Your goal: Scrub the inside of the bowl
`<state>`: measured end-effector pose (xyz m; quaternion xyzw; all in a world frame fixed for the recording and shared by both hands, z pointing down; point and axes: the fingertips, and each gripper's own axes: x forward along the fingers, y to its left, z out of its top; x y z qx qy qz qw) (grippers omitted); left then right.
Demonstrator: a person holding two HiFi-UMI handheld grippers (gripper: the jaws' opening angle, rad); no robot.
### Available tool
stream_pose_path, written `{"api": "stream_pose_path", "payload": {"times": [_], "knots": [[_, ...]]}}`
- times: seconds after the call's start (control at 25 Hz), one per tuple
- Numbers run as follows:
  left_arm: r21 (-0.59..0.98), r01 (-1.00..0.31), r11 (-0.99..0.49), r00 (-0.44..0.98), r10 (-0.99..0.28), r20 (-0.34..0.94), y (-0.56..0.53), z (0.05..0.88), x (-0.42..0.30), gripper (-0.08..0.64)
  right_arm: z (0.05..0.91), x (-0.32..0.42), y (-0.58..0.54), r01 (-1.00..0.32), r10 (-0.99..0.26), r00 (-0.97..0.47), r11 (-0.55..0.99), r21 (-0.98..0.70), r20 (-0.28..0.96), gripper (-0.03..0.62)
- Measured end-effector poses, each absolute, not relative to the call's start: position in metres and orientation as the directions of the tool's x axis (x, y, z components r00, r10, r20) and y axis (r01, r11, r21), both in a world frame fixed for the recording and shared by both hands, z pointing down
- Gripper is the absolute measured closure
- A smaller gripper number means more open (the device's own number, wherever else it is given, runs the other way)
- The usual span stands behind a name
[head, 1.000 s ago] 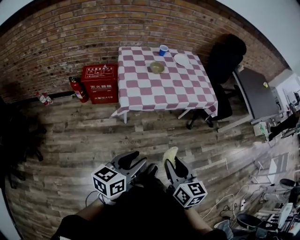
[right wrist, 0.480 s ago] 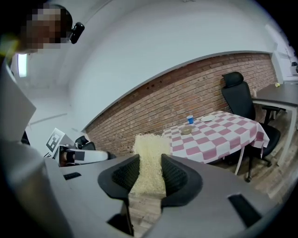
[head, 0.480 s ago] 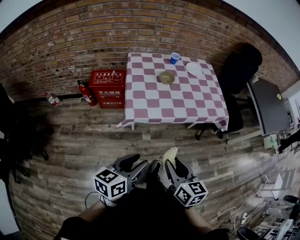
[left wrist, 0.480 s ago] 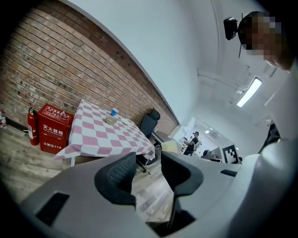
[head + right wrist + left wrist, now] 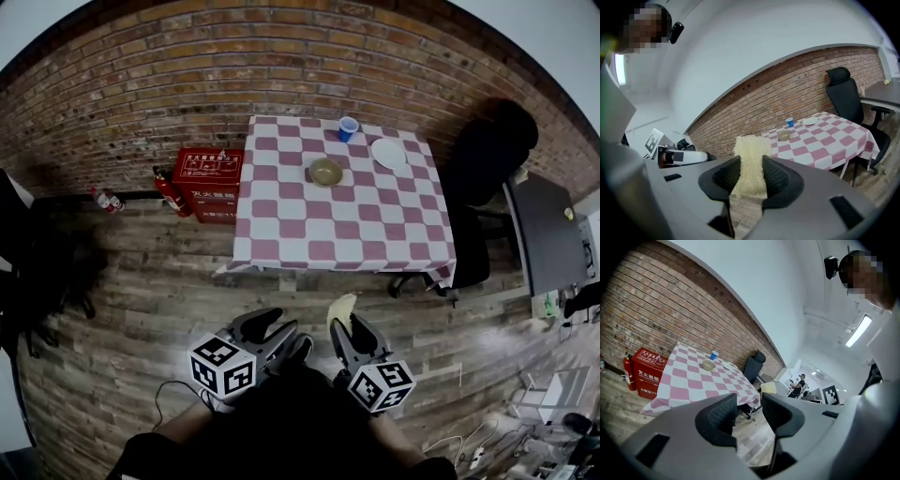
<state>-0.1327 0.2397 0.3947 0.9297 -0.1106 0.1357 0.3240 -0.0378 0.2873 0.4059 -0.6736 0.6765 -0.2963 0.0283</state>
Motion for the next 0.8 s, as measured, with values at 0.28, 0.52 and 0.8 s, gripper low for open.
{"api": "stream_pose_path", "payload": {"times": [0.28, 0.52, 0.8], "knots": [[0.547, -0.334, -0.767, 0.925, -0.157, 0.345, 0.222, 0.389, -0.074, 0.383, 0.404, 0.023, 0.263, -0.884, -0.932, -0.134, -0.041, -0.465, 0.337, 0.437], [0.546, -0.360, -0.756, 0.916, -0.175, 0.361, 0.213, 0.394, -0.037, 0.383, 0.410, 0.063, 0.248, -0.874, -0.930, -0.160, -0.023, -0.485, 0.332, 0.437], [0.546, -0.389, -0.742, 0.904, -0.193, 0.383, 0.191, 0.398, -0.017, 0.383, 0.418, 0.083, 0.224, -0.861, -0.921, -0.191, -0.009, -0.509, 0.339, 0.437]]}}
